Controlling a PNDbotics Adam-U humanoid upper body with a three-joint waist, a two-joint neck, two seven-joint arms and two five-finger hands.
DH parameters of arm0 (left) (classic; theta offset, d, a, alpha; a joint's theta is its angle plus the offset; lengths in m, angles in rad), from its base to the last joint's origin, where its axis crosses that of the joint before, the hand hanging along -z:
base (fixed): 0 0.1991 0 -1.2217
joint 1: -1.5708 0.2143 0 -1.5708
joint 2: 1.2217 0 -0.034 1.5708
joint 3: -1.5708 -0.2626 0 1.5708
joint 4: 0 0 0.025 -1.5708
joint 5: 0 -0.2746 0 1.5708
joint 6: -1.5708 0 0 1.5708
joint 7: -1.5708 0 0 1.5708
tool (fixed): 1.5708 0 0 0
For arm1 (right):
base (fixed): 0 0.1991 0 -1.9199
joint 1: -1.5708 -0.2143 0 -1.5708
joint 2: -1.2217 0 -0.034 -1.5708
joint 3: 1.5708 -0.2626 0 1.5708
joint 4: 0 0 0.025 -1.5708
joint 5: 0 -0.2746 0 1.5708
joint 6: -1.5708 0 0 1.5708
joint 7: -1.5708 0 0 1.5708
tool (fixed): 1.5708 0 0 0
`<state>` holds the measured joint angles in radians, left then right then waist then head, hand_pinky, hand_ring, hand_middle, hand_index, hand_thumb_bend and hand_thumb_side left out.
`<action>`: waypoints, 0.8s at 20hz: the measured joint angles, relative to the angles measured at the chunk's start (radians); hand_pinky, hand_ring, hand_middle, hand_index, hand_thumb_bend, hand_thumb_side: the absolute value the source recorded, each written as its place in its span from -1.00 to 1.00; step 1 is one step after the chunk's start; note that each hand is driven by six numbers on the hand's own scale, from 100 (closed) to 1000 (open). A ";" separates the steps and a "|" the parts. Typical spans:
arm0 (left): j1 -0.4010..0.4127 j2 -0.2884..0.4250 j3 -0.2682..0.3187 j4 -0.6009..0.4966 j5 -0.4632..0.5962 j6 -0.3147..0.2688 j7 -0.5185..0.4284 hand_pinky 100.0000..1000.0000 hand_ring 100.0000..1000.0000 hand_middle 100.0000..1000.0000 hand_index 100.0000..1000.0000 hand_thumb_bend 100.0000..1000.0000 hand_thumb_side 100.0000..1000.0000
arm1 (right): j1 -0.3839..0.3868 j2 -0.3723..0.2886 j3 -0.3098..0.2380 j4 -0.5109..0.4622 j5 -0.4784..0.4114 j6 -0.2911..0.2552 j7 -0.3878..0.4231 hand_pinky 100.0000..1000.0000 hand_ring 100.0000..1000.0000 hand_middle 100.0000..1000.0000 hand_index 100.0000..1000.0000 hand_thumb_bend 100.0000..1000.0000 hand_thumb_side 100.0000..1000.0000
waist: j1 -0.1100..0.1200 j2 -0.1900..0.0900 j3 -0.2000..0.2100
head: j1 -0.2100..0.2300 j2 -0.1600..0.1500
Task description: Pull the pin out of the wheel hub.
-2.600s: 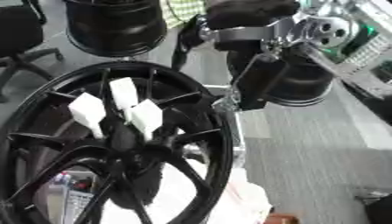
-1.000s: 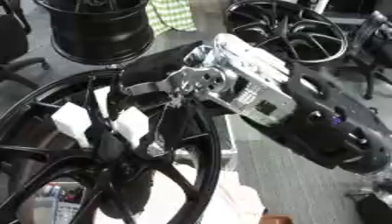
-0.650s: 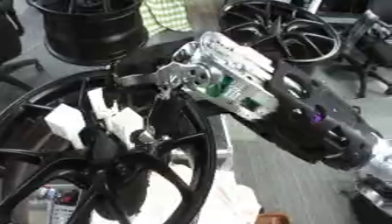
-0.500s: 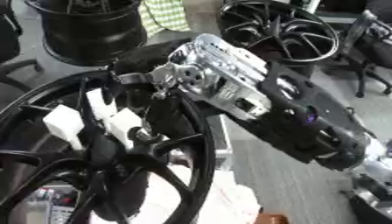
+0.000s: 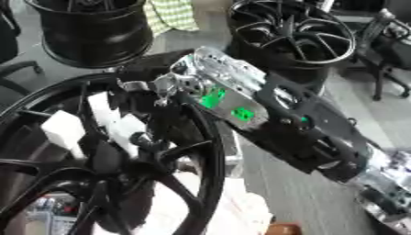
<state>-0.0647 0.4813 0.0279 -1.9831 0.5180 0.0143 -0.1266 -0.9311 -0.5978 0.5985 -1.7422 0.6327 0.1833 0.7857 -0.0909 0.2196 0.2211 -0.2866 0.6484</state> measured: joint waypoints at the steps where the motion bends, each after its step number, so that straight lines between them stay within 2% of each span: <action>1: -0.001 0.000 0.000 0.000 0.000 0.000 0.000 0.71 0.53 0.62 0.66 -0.98 0.61 | 0.000 0.003 0.000 0.007 0.000 -0.003 -0.003 0.77 0.72 0.46 0.56 -0.41 -0.71 | 0.000 0.003 0.001 | -0.001 0.000; 6: -0.003 -0.007 -0.001 0.000 -0.006 0.003 -0.002 0.72 0.53 0.62 0.66 -0.96 0.64 | 0.008 0.011 0.007 0.030 -0.005 -0.015 -0.014 0.77 0.72 0.44 0.56 -0.40 -0.75 | -0.001 0.009 0.003 | -0.007 0.000; 10: -0.005 -0.008 -0.006 0.000 -0.010 0.008 -0.002 0.72 0.53 0.62 0.66 -0.97 0.63 | 0.008 0.013 0.009 0.038 -0.015 -0.023 -0.020 0.76 0.70 0.38 0.52 -0.48 -0.79 | -0.003 0.009 0.003 | -0.008 0.000; 13: -0.006 -0.008 -0.006 0.000 -0.012 0.011 -0.003 0.72 0.53 0.62 0.66 -0.96 0.64 | 0.009 0.013 0.012 0.038 -0.038 -0.024 -0.028 0.76 0.70 0.37 0.52 -0.44 -0.80 | -0.003 0.009 0.003 | -0.008 0.000; 16: -0.006 -0.008 -0.006 0.000 -0.013 0.014 -0.004 0.72 0.53 0.61 0.66 -0.96 0.64 | 0.009 0.013 0.012 0.035 -0.066 -0.023 -0.031 0.76 0.70 0.36 0.51 -0.50 -0.83 | -0.003 0.009 0.003 | -0.008 0.000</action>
<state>-0.0708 0.4733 0.0217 -1.9831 0.5048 0.0282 -0.1305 -0.9226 -0.5845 0.6106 -1.7074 0.5666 0.1605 0.7544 -0.0942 0.2290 0.2239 -0.2950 0.6483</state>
